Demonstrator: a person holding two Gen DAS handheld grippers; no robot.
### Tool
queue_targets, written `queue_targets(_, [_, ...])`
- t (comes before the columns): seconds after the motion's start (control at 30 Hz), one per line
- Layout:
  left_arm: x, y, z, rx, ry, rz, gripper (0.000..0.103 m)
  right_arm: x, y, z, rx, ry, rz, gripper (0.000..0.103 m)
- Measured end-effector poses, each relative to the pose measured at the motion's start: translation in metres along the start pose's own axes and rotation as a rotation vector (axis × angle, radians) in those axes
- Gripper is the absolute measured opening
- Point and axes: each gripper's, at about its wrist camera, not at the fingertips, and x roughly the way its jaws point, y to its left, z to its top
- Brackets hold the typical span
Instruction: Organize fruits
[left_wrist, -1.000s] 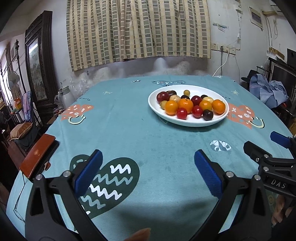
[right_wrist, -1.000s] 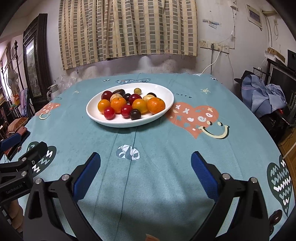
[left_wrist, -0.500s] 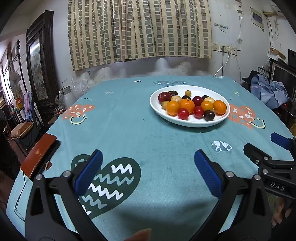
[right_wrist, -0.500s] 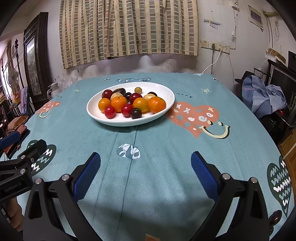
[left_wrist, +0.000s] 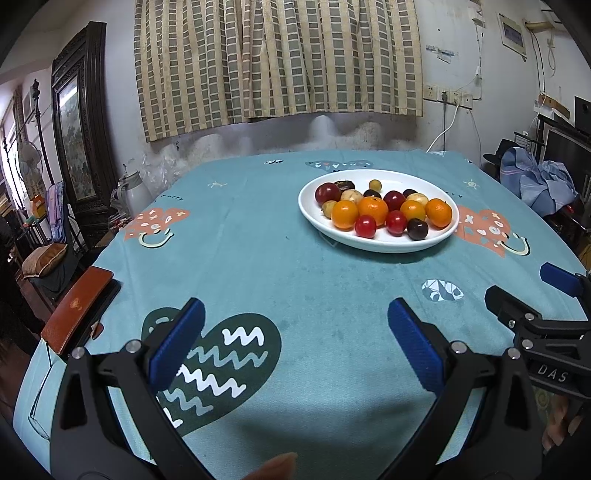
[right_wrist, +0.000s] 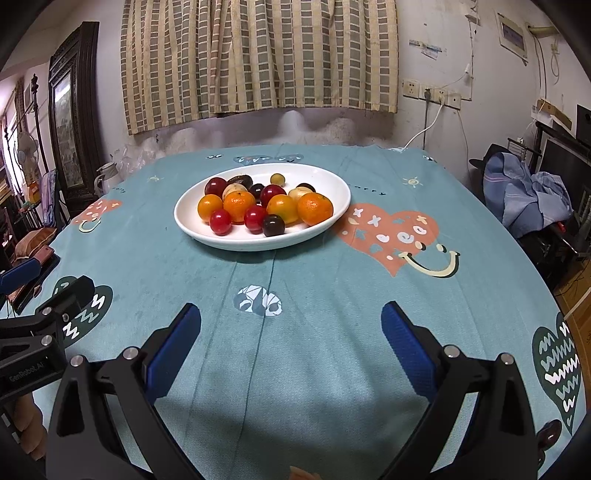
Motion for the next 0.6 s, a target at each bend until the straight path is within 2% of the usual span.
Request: queue_targets(0.6, [-0.0015,0.0002,0.0010,-0.002,-0.001,-0.001,0.101,-0.0017,0.0008,0.0022,-0.009,-0.001,-0.002,0.098])
